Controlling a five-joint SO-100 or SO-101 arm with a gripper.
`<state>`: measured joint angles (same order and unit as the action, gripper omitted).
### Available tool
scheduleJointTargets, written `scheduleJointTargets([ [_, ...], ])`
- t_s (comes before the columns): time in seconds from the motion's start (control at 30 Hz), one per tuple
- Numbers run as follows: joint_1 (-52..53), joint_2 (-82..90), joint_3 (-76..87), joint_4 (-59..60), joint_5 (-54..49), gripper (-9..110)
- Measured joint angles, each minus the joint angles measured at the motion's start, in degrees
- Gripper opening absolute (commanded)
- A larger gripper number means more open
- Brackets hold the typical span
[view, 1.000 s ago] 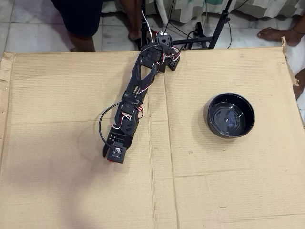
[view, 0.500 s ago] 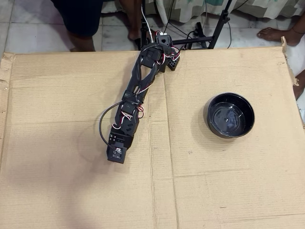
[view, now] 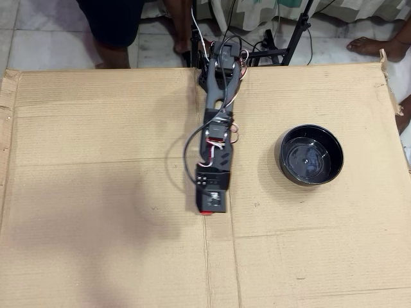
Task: Grasp a lego block and put it in the bin.
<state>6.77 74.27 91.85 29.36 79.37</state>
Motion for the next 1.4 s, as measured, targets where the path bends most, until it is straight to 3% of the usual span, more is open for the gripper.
scheduleJointTargets([
  [0.53, -27.7, 25.4, 24.3, 0.0, 10.9, 0],
  [1.03, -46.9, 31.8, 27.9, 0.0, 16.4, 0],
  [1.27, -48.0, 31.8, 27.9, 0.0, 16.4, 17],
  [1.4, -48.3, 31.8, 27.9, 0.0, 16.4, 19],
])
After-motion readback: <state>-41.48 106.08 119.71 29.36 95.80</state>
